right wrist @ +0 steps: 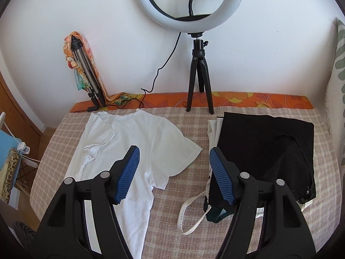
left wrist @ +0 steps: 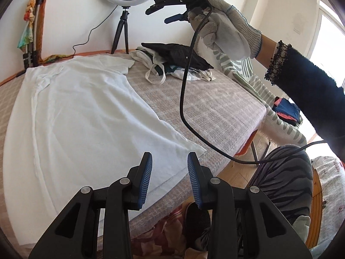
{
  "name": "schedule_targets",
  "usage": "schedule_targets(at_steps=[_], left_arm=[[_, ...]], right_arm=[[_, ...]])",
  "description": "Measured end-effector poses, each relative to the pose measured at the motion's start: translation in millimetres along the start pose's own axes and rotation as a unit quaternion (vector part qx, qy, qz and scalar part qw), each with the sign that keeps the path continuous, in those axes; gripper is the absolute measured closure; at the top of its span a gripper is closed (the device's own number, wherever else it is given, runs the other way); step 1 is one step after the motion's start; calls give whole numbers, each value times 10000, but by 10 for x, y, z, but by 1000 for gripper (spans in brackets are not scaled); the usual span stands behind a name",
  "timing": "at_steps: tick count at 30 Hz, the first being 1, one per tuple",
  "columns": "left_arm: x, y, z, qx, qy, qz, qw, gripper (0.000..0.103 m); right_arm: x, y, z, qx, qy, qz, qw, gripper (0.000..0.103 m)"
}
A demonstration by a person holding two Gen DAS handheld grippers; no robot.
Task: Fold small clothes
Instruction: 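Open the right tool and move both tools to the shirt's other side, then fold the side edge over the body with the left tool while the right tool folds the sleeve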
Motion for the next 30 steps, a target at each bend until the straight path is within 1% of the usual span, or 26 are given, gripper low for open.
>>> schedule_targets(at_steps=[5,6,7,8,9,14,16,17,18,19,20,21,23,24,27,30], left_arm=[[276,-298,-107,-294,-347,24,9990,71],[335,-359,-116,-361,-391,30,9986,69],[376,-424,-131,-438,-415,11,9982,65],[422,-489,-130,-507,-436,-3,9978,57],[453,-541,-133,-536,-466,-31,9975,55],[542,-746,-137,-665,-553,-367,9956,55],[538,-772,-142,-608,-573,-495,9953,59],[532,-775,-146,-572,-577,-552,9952,69],[517,-783,-155,-552,-573,-586,9951,83],[491,-791,-168,-532,-538,-594,9954,91],[441,-790,-179,-507,-466,-524,9963,96],[380,-775,-186,-492,-345,-380,9975,98],[260,-711,-197,-432,-13,-184,9989,99],[205,-655,-191,-362,129,-123,9992,99],[63,-500,-176,-206,539,35,9983,99],[-3,-412,-172,-120,720,65,9973,99]], right_arm=[[437,128,175,-10,-272,43,9996,33],[505,130,204,-28,-324,4,9995,33],[567,123,232,-54,-375,-70,9993,33],[613,107,258,-83,-425,-155,9989,33],[645,83,275,-107,-464,-233,9986,33],[630,-184,356,-334,-420,-515,9972,33],[592,-330,372,-452,-411,-668,9959,34],[578,-406,378,-521,-421,-766,9948,35],[567,-479,381,-587,-442,-873,9935,36],[560,-550,386,-654,-470,-969,9920,38],[555,-621,392,-712,-505,-1040,9907,39],[548,-691,396,-766,-539,-1087,9896,41],[523,-826,398,-874,-593,-1247,9866,46],[513,-887,401,-922,-624,-1318,9850,47],[444,-1038,407,-1041,-621,-1438,9822,47],[318,-1154,389,-1128,-499,-1459,9816,48]])
Point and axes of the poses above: each gripper's, at about its wrist camera, not at the fingertips, and y roughly against the way its jaws point, x to its right, z to its underside, the point moved 1 cm from there along -y, roughly the way its jaws point, and after that the axes turned 12 degrees about -x, right-handed, at the moved point
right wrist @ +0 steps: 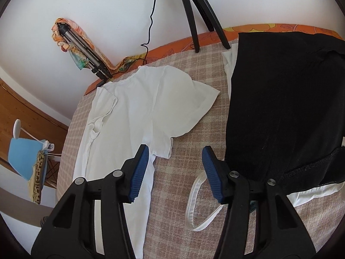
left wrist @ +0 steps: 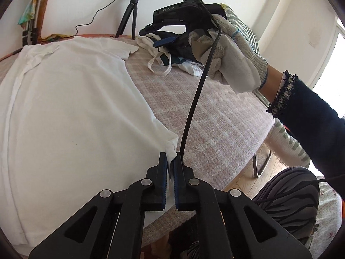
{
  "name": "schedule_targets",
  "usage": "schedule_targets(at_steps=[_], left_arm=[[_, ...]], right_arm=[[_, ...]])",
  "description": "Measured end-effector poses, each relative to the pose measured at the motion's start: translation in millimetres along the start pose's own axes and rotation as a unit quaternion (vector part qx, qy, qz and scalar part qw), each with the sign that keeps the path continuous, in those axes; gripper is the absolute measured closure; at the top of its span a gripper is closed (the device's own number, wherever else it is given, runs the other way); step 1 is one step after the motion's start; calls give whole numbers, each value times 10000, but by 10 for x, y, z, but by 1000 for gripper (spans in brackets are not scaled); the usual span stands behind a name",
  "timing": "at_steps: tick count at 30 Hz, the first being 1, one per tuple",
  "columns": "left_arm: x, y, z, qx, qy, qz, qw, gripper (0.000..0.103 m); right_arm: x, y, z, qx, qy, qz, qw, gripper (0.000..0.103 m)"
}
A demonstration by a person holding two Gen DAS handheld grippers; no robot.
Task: Fold small clothes
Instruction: 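Fold the side edge over the body with the left tool while the right tool folds the sleeve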
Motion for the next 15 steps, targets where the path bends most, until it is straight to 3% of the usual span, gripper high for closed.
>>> schedule_targets(at_steps=[5,12,15], left_arm=[[16,4,-25,39,99,73,9999,99],[32,-10,-38,55,107,171,9998,99],[22,-9,-36,72,125,228,9996,99]], right_arm=[[-63,-208,-146,-165,-99,80,9998,48],[79,-492,-408,-378,-810,210,9958,48],[135,-560,-507,-281,-1096,388,9928,48]])
Point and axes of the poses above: each gripper's, at about its wrist camera, not at the fingertips, and y roughly against the way its jaws point, x to its right, z to its underside, the point moved 1 cm from there along -y, roughly the way its jaws point, and after that the axes turned 12 degrees about -x, right-handed, at the moved point
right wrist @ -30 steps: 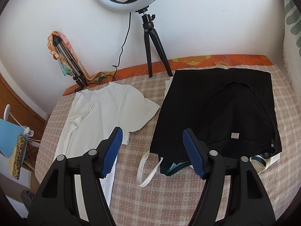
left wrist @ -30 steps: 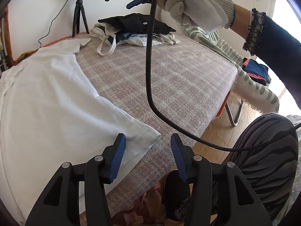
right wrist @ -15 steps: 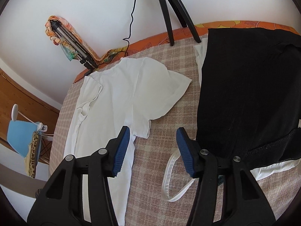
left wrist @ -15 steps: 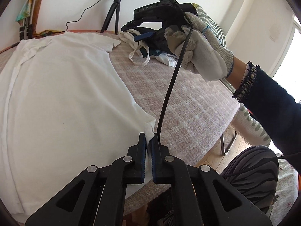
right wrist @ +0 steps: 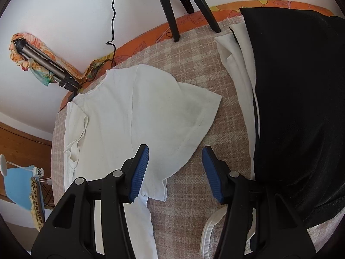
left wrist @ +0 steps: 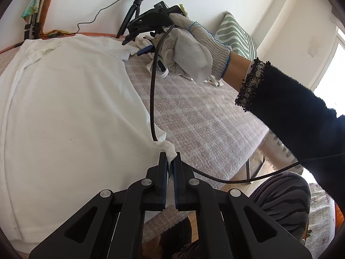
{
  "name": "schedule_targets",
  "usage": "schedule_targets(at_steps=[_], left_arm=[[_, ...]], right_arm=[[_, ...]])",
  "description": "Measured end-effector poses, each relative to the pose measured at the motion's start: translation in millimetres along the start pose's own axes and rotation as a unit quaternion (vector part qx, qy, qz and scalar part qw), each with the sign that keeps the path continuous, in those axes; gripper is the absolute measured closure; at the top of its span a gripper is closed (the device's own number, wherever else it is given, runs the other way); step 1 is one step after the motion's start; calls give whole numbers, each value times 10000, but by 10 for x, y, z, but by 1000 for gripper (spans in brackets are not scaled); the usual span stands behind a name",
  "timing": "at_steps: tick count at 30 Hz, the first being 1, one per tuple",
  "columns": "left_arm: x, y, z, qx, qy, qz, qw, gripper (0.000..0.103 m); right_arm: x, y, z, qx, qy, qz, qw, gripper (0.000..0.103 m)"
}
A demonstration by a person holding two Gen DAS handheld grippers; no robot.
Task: Fold small clothes
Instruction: 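Fold the side edge over the body with the left tool while the right tool folds the sleeve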
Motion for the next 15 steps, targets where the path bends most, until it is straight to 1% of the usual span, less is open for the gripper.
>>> schedule_targets(at_steps=[3,6,7,8,9,10,12,15], left_arm=[[10,8,10,7,-62,4,10000,99],[-6,17,17,25,-80,26,10000,99],[-17,20,20,31,-76,35,10000,99],[-31,23,21,37,-61,45,10000,99],[-46,26,23,40,-38,64,10000,99],[-62,34,35,44,-16,82,10000,99],[-94,52,42,70,22,102,9999,99],[-115,101,61,127,75,134,9998,99]], right_arm=[[-7,-63,-116,101,-246,138,9996,48],[-94,-140,-187,184,-146,445,9987,48],[-133,-163,-200,239,-63,624,9977,51],[-177,-180,-211,297,19,826,9961,62],[-209,-197,-223,323,88,995,9945,72],[-227,-210,-230,323,133,1081,9935,91],[-228,-209,-239,297,146,970,9947,94],[-281,-140,-243,419,250,975,9940,96]])
Point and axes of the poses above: each gripper's, at about its wrist camera, not at the fingertips, and y roughly against the way its jaws point, x to its right, z to its underside, the point moved 1 cm from there along -y, roughly the way its jaws point, and after that the axes turned 12 degrees about -x, right-handed, at the moved point
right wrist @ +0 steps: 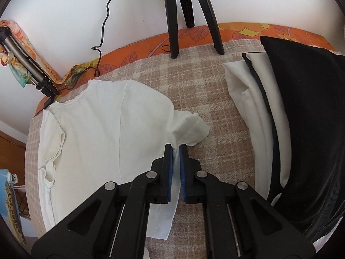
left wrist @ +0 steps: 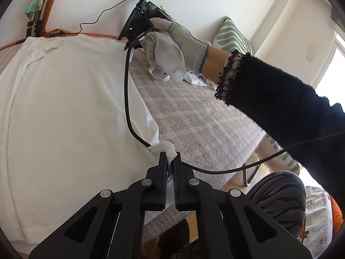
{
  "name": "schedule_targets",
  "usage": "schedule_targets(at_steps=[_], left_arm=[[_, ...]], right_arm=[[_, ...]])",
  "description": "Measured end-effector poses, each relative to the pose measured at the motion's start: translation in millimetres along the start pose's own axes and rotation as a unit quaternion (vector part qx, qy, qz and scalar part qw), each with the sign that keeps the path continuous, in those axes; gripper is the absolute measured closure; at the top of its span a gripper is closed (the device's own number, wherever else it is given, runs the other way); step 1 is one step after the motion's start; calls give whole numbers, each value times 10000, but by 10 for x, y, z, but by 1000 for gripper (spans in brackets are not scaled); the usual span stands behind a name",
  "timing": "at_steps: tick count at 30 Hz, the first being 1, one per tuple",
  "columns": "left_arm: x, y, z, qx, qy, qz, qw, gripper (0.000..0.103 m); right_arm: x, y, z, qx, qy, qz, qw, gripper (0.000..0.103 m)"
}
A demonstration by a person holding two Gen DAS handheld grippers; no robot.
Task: Fold small clothes
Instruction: 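Fold the side edge over the body with the left tool while the right tool folds the sleeve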
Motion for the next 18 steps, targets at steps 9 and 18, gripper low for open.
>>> schedule_targets(at_steps=[9,18], left_arm=[[-142,264,97,267,278,83,9992,99],[-363,533,251,594,601,29,9964,99]], right_arm=[[-438,347,-60,333,438,221,9982,96],[-1288,490,-8,526,1179,647,9895,96]])
Point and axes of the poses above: each gripper's, at about its wrist camera, not at the fingertips, and y roughly against the way its jaws point, x to its right, z to its underside, the point moved 1 cm from there along -y, roughly the way its jaws point, and after that the axes turned 12 degrees about -x, right-handed, at the moved point
